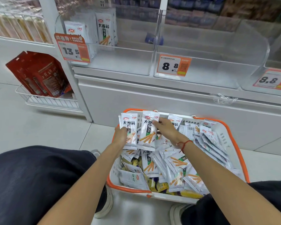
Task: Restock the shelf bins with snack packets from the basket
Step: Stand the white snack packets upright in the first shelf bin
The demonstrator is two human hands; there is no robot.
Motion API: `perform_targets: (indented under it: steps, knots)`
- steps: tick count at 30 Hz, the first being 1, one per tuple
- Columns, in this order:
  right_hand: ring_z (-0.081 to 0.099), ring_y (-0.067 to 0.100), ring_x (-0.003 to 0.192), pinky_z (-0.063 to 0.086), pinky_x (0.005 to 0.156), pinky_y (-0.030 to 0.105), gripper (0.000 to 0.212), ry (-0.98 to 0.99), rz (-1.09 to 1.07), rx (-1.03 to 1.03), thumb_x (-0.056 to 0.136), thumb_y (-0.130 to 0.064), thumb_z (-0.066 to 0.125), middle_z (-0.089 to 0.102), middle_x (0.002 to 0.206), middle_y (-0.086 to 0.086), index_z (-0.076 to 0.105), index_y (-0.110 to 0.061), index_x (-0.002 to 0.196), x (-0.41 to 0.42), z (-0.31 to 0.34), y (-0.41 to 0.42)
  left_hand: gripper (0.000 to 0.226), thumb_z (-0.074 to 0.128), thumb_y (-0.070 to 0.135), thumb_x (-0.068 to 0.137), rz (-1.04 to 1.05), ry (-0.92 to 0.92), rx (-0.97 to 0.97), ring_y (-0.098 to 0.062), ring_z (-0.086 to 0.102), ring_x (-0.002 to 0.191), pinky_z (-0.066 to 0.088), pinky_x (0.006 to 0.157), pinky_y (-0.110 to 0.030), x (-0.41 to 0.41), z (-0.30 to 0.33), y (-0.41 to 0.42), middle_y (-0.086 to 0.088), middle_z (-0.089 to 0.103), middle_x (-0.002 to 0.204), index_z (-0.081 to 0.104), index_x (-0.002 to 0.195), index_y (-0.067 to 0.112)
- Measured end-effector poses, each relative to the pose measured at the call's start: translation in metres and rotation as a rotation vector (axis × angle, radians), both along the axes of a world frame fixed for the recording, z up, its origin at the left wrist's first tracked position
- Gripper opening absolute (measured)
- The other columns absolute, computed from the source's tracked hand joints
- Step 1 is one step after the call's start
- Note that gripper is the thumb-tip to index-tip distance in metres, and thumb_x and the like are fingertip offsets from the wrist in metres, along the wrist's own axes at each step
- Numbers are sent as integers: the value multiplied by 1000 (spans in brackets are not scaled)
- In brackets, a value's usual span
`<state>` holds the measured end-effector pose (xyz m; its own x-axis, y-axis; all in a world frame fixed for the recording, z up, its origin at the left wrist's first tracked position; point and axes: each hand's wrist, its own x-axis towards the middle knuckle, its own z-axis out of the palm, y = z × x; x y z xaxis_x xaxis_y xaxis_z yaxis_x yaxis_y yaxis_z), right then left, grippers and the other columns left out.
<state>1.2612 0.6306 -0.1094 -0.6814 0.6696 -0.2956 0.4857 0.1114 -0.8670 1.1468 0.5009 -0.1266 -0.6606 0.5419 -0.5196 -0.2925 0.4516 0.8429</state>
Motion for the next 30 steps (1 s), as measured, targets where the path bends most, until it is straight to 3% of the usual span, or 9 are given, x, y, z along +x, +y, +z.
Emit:
perform_targets:
  steps: [4,7,9,12,15,19,23,25,30]
  knots:
    - [31,15,58,30,61,26,36,-29,144,58,98,-24,50,29,60,-1,38,-12,66,-14,11,-10,46,23,24,105,-108,-72,-26,-23,34,136,31,104,-30,13,14,6,-9,32,149,26,148,11]
    - [32,9,52,29,55,23,38,19,69,71,96,-18,54,35,54,-5,42,-12,60,-19,2,-12,38,17,19,105,-102,-91,27,-15,58,88,48,71,-20,17,2,8,-4,63,101,55,110,16]
    - [37,12,52,32,53,24,39,45,-17,144,92,-18,60,40,53,-3,46,-9,57,-19,-3,-14,40,16,25,106,-68,-106,54,-13,60,84,50,73,-23,21,-2,7,0,65,93,55,110,18]
    - [51,15,71,44,67,29,21,106,-217,193,84,-26,71,55,75,2,66,-6,84,-17,-14,-19,52,14,41,105,-61,-151,64,-25,60,112,44,102,-40,27,-3,9,-9,64,120,55,127,18]
    - [51,11,85,36,71,24,38,32,-357,228,87,-38,66,52,85,-5,58,-13,114,-14,-20,-25,71,17,63,93,-35,-202,74,-24,52,124,38,109,-45,29,-14,18,-7,55,136,47,137,17]
    - [52,19,88,44,79,29,52,-31,-337,-88,101,-41,33,62,113,13,49,0,129,-23,-45,-22,47,21,42,104,-71,-254,99,-24,54,121,40,105,-38,40,7,28,-3,57,127,48,135,20]
    - [50,20,114,33,108,40,58,-27,-277,-254,102,-44,20,35,150,11,27,-10,148,-27,-51,-17,51,36,41,98,-133,-214,35,-25,44,131,32,112,-41,37,1,36,-5,44,144,41,141,14]
    - [33,21,137,22,117,42,61,-19,-214,-364,100,-51,22,26,155,3,20,-17,151,-27,-48,-14,56,43,44,89,-142,-252,7,-27,52,120,40,104,-43,33,-6,35,-10,54,132,46,135,13]
    - [24,15,142,17,117,36,58,0,42,-448,99,-55,22,25,154,-6,23,-26,149,-12,-12,-16,18,47,22,93,-125,-390,81,-19,55,59,45,56,-29,24,-7,19,-4,61,68,61,84,14]
